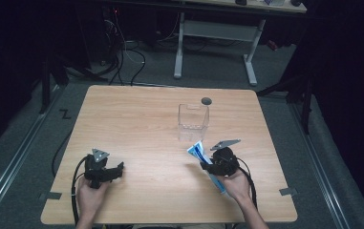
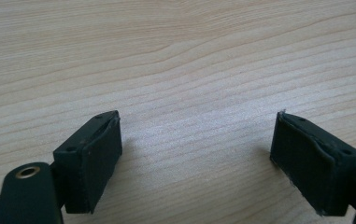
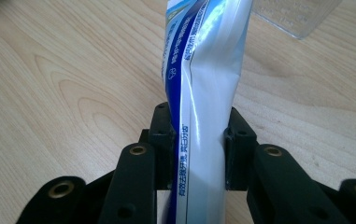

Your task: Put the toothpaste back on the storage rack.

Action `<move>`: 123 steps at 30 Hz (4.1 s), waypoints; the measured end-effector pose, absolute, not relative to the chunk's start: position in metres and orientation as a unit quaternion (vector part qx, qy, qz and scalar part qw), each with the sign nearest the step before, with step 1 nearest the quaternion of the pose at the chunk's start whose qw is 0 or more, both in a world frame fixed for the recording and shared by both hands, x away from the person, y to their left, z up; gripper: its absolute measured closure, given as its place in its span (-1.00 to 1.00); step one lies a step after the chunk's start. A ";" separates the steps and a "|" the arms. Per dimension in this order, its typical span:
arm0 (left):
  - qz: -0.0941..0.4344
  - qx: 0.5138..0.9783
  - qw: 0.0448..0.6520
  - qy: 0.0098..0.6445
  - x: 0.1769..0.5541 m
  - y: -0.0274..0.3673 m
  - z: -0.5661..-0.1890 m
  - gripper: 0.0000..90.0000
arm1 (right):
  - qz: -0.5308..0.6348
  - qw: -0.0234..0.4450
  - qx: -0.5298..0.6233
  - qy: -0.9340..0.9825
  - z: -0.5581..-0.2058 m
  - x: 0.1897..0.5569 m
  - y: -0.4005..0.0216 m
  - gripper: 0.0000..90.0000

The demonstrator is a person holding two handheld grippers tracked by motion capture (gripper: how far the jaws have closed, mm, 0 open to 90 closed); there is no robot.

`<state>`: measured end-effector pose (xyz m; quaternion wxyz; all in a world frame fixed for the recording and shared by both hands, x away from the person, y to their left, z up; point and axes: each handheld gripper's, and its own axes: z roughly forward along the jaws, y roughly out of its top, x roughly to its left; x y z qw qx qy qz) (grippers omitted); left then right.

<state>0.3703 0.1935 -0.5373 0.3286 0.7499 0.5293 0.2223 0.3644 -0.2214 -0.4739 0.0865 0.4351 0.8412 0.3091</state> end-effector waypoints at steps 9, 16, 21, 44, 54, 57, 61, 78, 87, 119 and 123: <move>0.223 0.750 0.329 0.529 0.370 0.193 -0.537 -0.62 | 0.321 0.092 0.436 0.836 -0.467 0.365 -0.223 0.56; 0.223 0.750 0.329 0.530 0.370 0.193 -0.537 -0.62 | 0.338 0.101 0.430 0.831 -0.459 0.365 -0.226 0.56; 0.223 0.750 0.329 0.530 0.370 0.193 -0.537 -0.62 | 0.340 0.105 0.431 0.829 -0.455 0.366 -0.227 0.56; 0.223 0.749 0.329 0.530 0.370 0.193 -0.537 -0.62 | 0.363 0.113 0.433 0.817 -0.447 0.370 -0.231 0.56; 0.223 0.749 0.329 0.530 0.370 0.193 -0.537 -0.62 | 0.368 0.129 0.429 0.815 -0.435 0.373 -0.232 0.56; 0.223 0.749 0.329 0.530 0.370 0.193 -0.537 -0.62 | 0.372 0.131 0.431 0.812 -0.432 0.374 -0.232 0.56; 0.223 0.749 0.329 0.530 0.370 0.193 -0.537 -0.62 | 0.373 0.137 0.427 0.812 -0.428 0.377 -0.230 0.56; 0.223 0.749 0.329 0.530 0.370 0.194 -0.537 -0.62 | 0.377 0.155 0.415 0.813 -0.408 0.388 -0.225 0.56; 0.222 0.749 0.329 0.530 0.370 0.194 -0.537 -0.62 | 0.390 0.165 0.413 0.806 -0.395 0.398 -0.226 0.56; 0.223 0.749 0.329 0.530 0.370 0.194 -0.537 -0.62 | 0.385 0.179 0.409 0.807 -0.379 0.429 -0.212 0.56; 0.223 0.749 0.329 0.530 0.370 0.194 -0.537 -0.62 | 0.383 0.180 0.411 0.808 -0.378 0.433 -0.210 0.56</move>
